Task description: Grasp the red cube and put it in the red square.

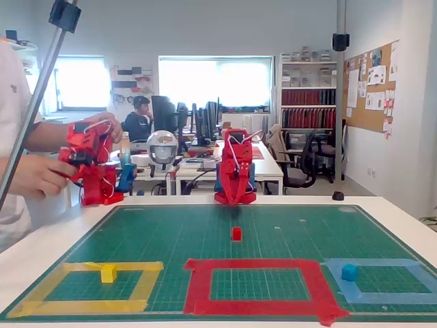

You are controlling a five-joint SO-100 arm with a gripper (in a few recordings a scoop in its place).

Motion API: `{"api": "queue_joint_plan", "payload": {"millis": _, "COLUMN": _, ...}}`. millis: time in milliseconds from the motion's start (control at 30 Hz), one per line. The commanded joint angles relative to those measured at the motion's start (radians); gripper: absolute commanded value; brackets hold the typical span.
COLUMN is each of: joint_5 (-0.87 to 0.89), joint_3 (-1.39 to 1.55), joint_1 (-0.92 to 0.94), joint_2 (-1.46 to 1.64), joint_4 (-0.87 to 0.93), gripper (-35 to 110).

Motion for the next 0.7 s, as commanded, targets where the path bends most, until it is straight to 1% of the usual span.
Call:
{"api": "queue_joint_plan", "payload": {"millis": 0, "joint_5": -0.026, "joint_3": -0.224, "joint_1": -0.012, "joint_2": -0.132, "joint_4": -0.040, "gripper": -1}}
{"api": "queue_joint_plan", "payload": {"millis": 100, "joint_5": -0.026, "joint_3": -0.385, "joint_1": -0.006, "joint_2": -0.238, "joint_4": -0.054, "gripper": -1}}
{"api": "queue_joint_plan", "payload": {"millis": 200, "joint_5": -0.026, "joint_3": -0.499, "joint_1": 0.000, "joint_2": -0.339, "joint_4": -0.120, "gripper": -1}}
{"api": "queue_joint_plan", "payload": {"millis": 300, "joint_5": -0.026, "joint_3": -0.508, "joint_1": 0.008, "joint_2": -0.419, "joint_4": -0.318, "gripper": -1}}
{"api": "queue_joint_plan", "payload": {"millis": 433, "joint_5": -0.026, "joint_3": -0.428, "joint_1": 0.021, "joint_2": -0.535, "joint_4": -0.678, "gripper": -1}}
{"api": "queue_joint_plan", "payload": {"millis": 500, "joint_5": -0.026, "joint_3": -0.391, "joint_1": 0.028, "joint_2": -0.601, "joint_4": -0.825, "gripper": -1}}
{"api": "queue_joint_plan", "payload": {"millis": 600, "joint_5": -0.026, "joint_3": -0.357, "joint_1": 0.034, "joint_2": -0.698, "joint_4": -0.980, "gripper": -1}}
{"api": "queue_joint_plan", "payload": {"millis": 667, "joint_5": -0.028, "joint_3": -0.353, "joint_1": 0.035, "joint_2": -0.759, "joint_4": -1.037, "gripper": -1}}
